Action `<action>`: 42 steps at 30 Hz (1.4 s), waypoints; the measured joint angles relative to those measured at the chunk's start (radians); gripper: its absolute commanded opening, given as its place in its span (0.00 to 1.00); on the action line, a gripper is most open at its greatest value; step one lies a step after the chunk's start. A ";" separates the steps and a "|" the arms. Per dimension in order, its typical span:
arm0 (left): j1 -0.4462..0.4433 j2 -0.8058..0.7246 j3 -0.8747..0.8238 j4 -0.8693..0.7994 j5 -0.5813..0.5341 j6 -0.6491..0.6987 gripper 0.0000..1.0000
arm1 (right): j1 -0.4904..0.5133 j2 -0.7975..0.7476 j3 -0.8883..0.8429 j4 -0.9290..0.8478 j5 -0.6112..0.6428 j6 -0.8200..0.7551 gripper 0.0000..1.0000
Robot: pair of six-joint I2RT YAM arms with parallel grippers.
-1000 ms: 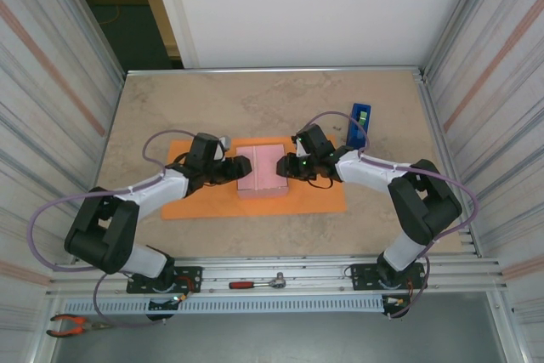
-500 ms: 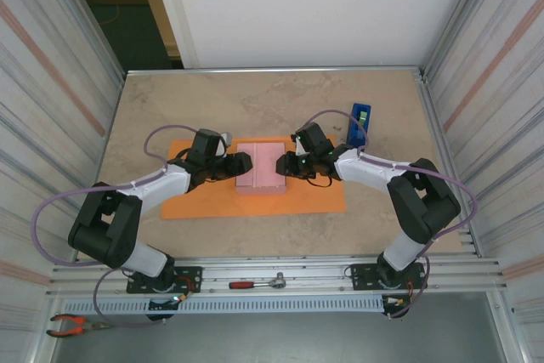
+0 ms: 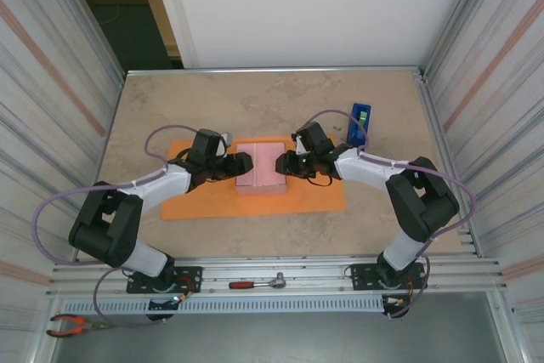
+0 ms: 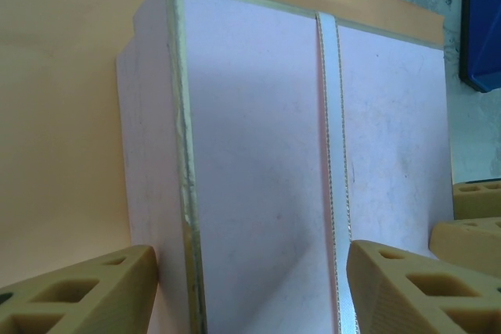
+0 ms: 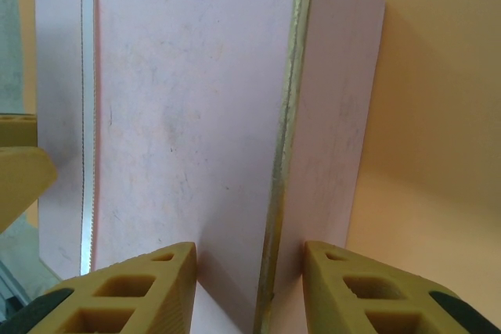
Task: Wrap the gift box in paper
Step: Rotate the gift box with the wrapping paper.
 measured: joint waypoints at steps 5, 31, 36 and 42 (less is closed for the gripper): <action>0.000 0.000 0.000 0.000 0.000 0.003 0.66 | -0.002 0.003 0.002 0.003 0.000 0.000 0.36; 0.000 0.000 0.000 0.002 -0.001 0.003 0.66 | -0.015 0.024 0.037 -0.007 -0.002 0.000 0.33; 0.000 0.000 0.000 0.002 -0.001 0.003 0.67 | -0.019 0.026 0.041 -0.006 -0.003 0.000 0.34; 0.000 0.000 0.000 0.003 0.003 0.003 0.69 | -0.019 0.030 0.041 -0.005 -0.005 0.000 0.49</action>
